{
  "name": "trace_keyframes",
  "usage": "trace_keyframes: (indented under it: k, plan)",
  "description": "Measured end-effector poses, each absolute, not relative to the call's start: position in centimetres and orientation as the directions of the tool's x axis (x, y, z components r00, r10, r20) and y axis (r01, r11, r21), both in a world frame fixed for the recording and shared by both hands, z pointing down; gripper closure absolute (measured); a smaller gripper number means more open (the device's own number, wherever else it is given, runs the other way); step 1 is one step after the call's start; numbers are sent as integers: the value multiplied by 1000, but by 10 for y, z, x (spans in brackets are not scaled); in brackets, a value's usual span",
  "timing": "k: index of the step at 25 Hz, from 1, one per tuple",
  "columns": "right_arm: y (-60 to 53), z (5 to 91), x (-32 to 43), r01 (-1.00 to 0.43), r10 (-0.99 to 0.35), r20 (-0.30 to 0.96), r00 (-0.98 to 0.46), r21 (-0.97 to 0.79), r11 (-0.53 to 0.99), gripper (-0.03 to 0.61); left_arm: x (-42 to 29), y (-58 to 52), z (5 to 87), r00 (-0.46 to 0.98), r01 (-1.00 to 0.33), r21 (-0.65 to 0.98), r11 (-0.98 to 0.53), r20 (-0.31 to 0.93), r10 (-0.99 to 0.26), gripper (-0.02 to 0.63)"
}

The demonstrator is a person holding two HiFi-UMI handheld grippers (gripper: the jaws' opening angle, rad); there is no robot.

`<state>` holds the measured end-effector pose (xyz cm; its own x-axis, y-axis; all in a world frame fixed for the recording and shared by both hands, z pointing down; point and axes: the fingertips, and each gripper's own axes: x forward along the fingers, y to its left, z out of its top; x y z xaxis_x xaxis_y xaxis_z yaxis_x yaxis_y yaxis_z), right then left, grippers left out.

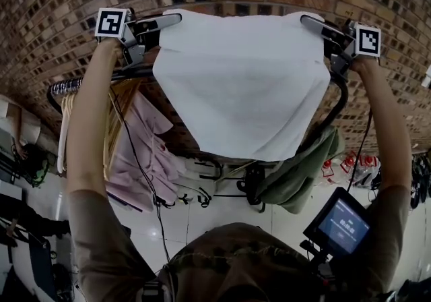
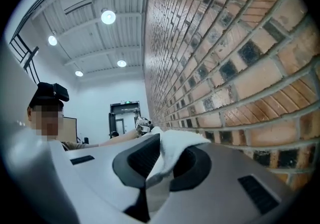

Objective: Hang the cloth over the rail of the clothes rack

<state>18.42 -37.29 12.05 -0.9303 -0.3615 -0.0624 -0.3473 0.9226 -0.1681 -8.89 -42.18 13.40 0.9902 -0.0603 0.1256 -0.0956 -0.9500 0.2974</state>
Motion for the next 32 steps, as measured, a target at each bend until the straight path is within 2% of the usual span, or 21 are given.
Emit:
trace_keyframes:
  k: [1,5,8,16,22,28,32]
  plan:
    - [-375,122,184,-346,-360,-56,-931,-174,922,557,-89,-424,134,991,-99,304,-947,121,-65,476]
    - [-374,124,177,-306,-313,-15,-950,-174,936,471,-90,-427,135,993,-88,331,-939,107,-56,476]
    - [-376,128,180,-308,-309,19,-951,-174,935,468,-91,-431,139,990,-106,340,-934,127,-66,476]
    - [-382,137,199,-245,-259,-31,-965,-236,940,468,-99,-441,143,989,-114,365,-924,125,-72,476]
    - [-383,152,204,-223,-227,14,-974,-265,938,468,-100,-451,161,987,-130,364,-922,132,-87,476]
    - [-393,158,210,-214,-230,-20,-973,-293,932,468,-105,-463,169,984,-166,391,-905,133,-123,476]
    - [-406,171,202,-210,-219,9,-976,-319,924,468,-116,-465,177,976,-196,390,-900,171,-138,476]
